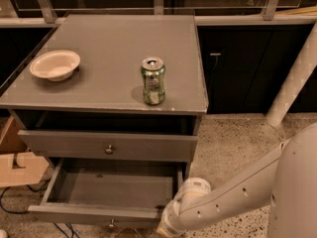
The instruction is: Close middle drawer
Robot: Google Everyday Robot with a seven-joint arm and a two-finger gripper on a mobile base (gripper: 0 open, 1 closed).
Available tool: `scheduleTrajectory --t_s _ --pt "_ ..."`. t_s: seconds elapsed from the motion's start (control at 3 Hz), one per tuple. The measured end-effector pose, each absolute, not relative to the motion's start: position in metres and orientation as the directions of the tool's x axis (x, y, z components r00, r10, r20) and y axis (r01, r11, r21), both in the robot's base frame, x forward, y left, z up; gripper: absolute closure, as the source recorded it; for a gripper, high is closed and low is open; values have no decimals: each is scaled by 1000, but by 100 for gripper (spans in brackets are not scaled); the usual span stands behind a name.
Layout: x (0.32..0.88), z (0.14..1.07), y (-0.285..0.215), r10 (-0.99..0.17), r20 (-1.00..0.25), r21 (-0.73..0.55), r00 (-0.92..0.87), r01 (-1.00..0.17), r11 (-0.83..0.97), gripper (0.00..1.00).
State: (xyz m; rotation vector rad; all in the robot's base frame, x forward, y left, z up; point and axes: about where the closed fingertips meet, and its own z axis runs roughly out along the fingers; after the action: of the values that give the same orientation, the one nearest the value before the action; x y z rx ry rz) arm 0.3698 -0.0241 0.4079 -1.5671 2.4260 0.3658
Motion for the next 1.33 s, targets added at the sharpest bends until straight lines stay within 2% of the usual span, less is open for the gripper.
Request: scheduleTrajectory --t_s 0.33,1.33 --pt "404 417 4 -869 -368 29 -330 -939 343 98" --pt "404 417 4 -869 -369 29 -330 -939 343 28"
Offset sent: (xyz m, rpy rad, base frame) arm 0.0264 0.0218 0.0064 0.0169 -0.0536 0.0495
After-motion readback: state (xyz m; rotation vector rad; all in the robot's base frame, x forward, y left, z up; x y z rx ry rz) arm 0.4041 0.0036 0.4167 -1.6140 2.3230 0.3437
